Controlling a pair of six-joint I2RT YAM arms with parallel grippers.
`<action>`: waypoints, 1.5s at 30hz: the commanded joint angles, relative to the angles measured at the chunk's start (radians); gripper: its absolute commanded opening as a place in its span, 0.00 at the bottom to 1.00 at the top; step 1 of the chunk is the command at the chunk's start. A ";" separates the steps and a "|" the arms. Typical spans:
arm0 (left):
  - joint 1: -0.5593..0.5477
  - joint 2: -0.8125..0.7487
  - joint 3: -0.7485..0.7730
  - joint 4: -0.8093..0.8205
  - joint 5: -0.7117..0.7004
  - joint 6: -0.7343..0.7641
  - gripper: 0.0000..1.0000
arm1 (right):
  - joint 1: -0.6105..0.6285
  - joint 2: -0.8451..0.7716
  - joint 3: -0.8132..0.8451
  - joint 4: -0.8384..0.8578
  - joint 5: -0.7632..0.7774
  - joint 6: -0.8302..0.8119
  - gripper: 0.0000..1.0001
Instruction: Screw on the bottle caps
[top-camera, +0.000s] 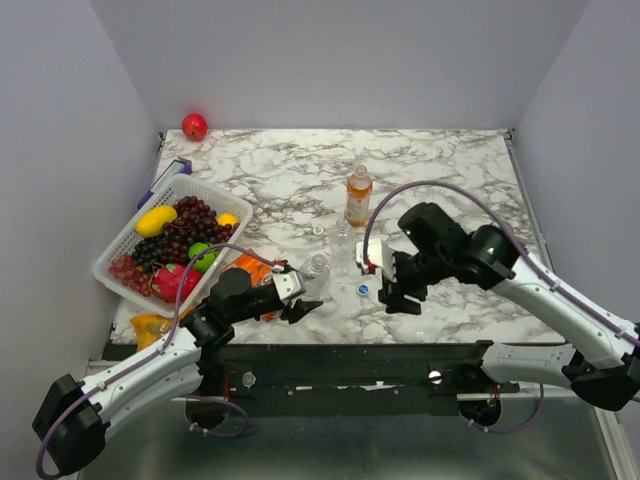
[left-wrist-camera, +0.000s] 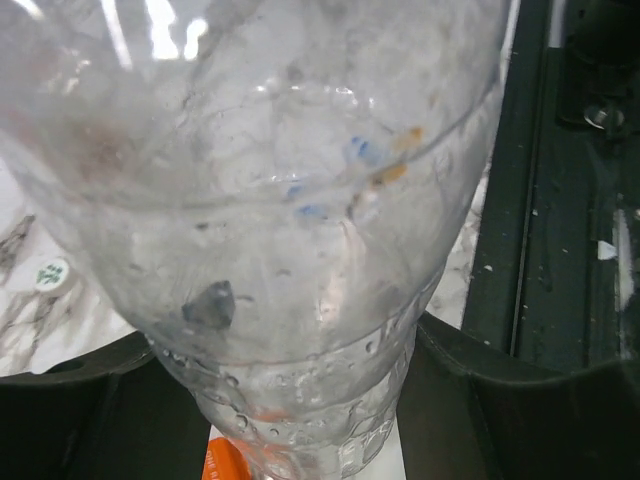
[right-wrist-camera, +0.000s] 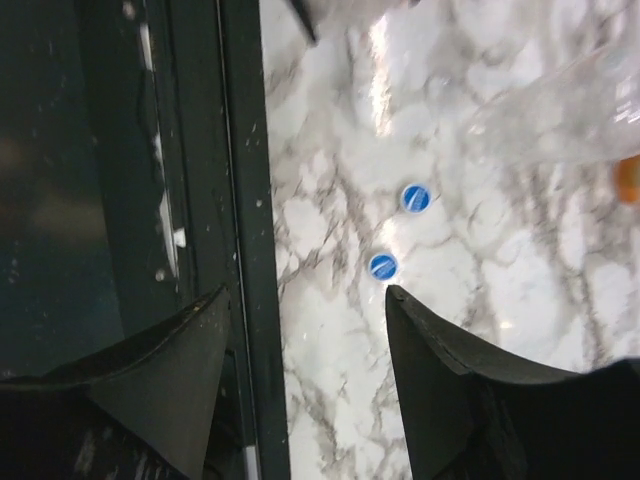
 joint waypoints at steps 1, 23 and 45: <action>0.001 -0.033 0.047 0.000 -0.211 -0.034 0.00 | -0.009 -0.039 -0.298 0.227 0.085 -0.091 0.70; 0.239 -0.023 0.156 -0.132 -0.060 -0.197 0.00 | -0.164 0.137 -0.696 0.700 0.122 -0.298 0.64; 0.251 -0.041 0.080 -0.077 0.083 -0.146 0.00 | -0.186 0.216 -0.717 0.666 0.119 -0.383 0.34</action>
